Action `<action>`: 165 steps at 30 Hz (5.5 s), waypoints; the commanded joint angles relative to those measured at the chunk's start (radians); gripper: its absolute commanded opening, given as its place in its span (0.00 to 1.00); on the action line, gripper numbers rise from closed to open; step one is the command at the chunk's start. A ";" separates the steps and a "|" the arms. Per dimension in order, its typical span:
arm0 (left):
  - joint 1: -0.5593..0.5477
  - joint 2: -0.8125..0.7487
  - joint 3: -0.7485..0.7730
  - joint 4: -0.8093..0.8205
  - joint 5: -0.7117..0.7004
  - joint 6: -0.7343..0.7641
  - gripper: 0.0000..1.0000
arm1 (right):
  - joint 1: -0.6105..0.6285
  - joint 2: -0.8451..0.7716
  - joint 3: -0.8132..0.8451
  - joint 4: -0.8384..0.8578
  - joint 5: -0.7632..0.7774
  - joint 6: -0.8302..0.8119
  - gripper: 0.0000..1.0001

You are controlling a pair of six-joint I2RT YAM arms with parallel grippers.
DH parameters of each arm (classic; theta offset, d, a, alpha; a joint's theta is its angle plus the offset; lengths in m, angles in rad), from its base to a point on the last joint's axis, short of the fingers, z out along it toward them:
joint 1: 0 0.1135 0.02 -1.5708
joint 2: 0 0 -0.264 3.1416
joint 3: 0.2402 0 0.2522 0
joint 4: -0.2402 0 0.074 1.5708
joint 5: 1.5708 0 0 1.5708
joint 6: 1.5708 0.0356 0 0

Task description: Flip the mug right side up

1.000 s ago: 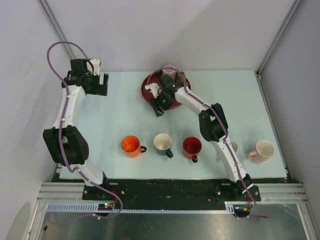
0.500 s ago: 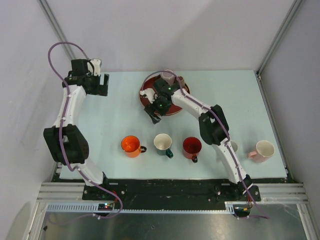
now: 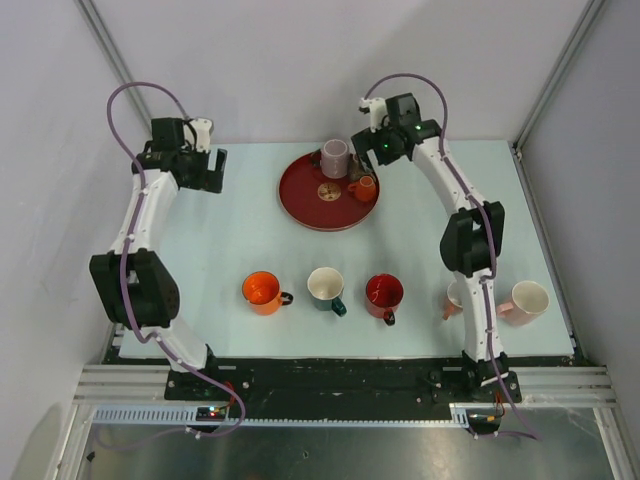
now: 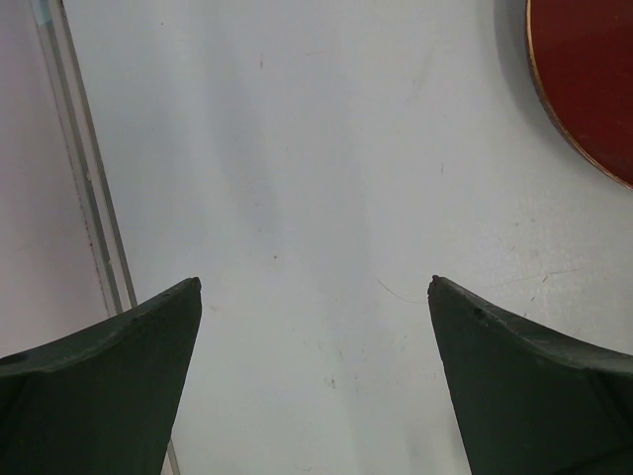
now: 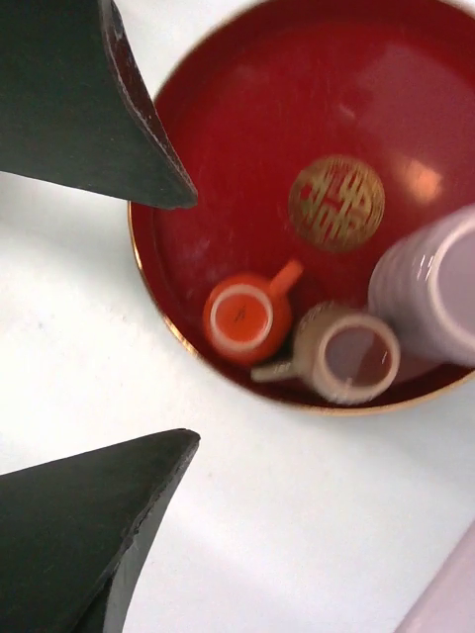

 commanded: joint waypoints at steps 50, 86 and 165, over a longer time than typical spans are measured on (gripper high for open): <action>-0.063 0.017 0.081 -0.059 0.034 0.023 1.00 | 0.055 0.084 -0.111 0.170 -0.015 -0.300 0.02; -0.142 0.053 0.437 0.157 0.742 -1.278 0.65 | 0.457 -0.425 -0.644 1.458 0.471 -0.908 0.00; -0.112 0.526 0.587 0.086 0.202 -0.110 0.70 | 0.278 -0.408 -0.444 0.583 0.359 -0.088 0.95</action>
